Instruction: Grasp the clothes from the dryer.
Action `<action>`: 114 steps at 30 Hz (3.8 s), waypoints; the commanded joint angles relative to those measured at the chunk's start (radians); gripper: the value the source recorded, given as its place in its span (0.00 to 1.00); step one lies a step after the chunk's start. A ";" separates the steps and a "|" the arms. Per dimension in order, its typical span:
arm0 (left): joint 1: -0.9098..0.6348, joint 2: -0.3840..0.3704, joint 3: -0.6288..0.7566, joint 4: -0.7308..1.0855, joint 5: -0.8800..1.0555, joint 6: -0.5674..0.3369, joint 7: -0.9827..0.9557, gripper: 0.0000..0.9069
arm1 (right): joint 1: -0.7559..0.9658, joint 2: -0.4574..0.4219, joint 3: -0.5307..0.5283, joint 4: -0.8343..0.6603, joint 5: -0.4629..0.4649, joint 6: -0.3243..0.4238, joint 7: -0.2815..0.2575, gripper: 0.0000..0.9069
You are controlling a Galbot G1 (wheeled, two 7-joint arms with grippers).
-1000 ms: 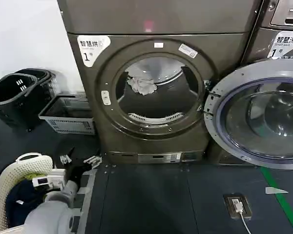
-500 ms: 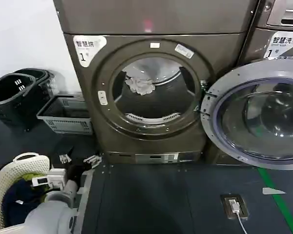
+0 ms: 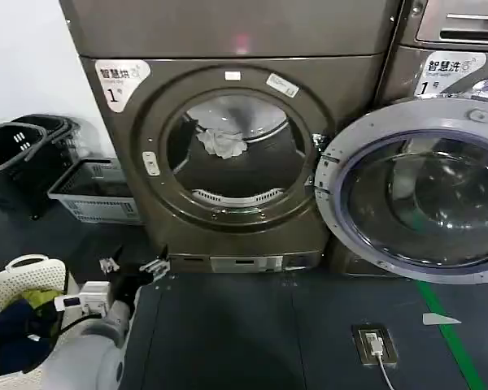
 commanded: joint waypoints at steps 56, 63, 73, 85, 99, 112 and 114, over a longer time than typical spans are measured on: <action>-0.012 -0.002 0.007 0.020 0.011 0.049 0.001 1.00 | -0.009 0.011 0.016 -0.043 0.045 0.075 0.041 1.00; -0.017 0.000 0.012 0.027 0.007 0.049 0.002 1.00 | -0.010 0.011 0.015 -0.044 0.045 0.076 0.040 1.00; -0.013 0.001 0.013 0.024 0.007 0.049 0.003 1.00 | -0.012 0.012 0.020 -0.058 0.043 0.078 0.040 1.00; -0.023 -0.002 0.012 0.037 0.007 0.049 0.004 1.00 | -0.016 0.023 0.027 -0.063 0.041 0.083 0.040 1.00; -0.016 -0.005 0.009 0.037 0.011 0.049 0.006 1.00 | -0.021 0.025 0.029 -0.067 0.041 0.089 0.040 1.00; -0.014 -0.006 0.008 0.040 0.010 0.049 0.008 1.00 | -0.020 0.029 0.025 -0.069 0.041 0.090 0.038 1.00; -0.014 -0.006 0.008 0.041 0.010 0.049 0.009 1.00 | -0.020 0.031 0.024 -0.069 0.041 0.091 0.038 1.00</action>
